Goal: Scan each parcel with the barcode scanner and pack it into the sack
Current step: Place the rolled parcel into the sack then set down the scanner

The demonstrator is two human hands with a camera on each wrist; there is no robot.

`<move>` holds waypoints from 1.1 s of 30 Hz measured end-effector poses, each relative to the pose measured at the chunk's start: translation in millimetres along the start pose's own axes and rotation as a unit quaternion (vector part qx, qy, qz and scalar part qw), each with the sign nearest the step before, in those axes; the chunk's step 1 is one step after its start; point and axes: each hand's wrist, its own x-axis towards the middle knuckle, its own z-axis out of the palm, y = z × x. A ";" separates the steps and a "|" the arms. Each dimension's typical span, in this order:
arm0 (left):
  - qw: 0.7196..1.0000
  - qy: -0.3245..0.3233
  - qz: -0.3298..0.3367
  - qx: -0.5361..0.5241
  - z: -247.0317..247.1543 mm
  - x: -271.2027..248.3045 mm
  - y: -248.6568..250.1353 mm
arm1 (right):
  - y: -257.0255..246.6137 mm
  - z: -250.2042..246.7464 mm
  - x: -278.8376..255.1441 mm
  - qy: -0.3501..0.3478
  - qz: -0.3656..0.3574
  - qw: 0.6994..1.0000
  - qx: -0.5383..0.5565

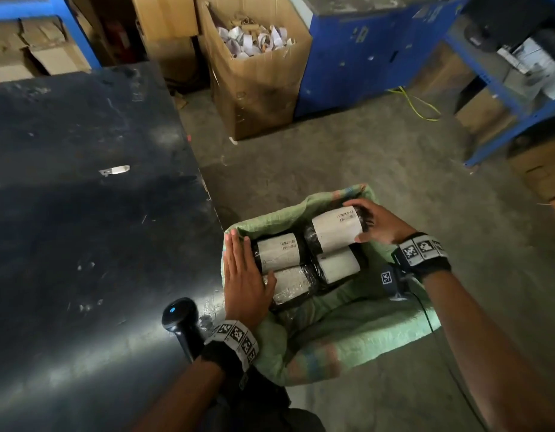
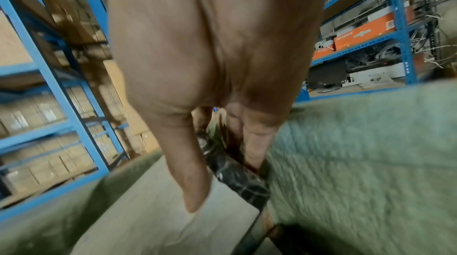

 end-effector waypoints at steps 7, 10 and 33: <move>1.000 -0.013 -0.006 -0.009 6.0 2.2 -10.5 | 28.9 37.0 47.4 0.034 0.039 0.988 -0.145; 1.000 -0.014 -0.002 -0.016 6.5 2.0 -11.3 | 34.8 51.9 49.8 0.067 0.051 0.988 -0.128; 0.983 0.098 -0.152 -0.016 -113.1 -115.7 -196.7 | -171.9 294.7 -61.9 0.079 -0.128 0.987 -0.054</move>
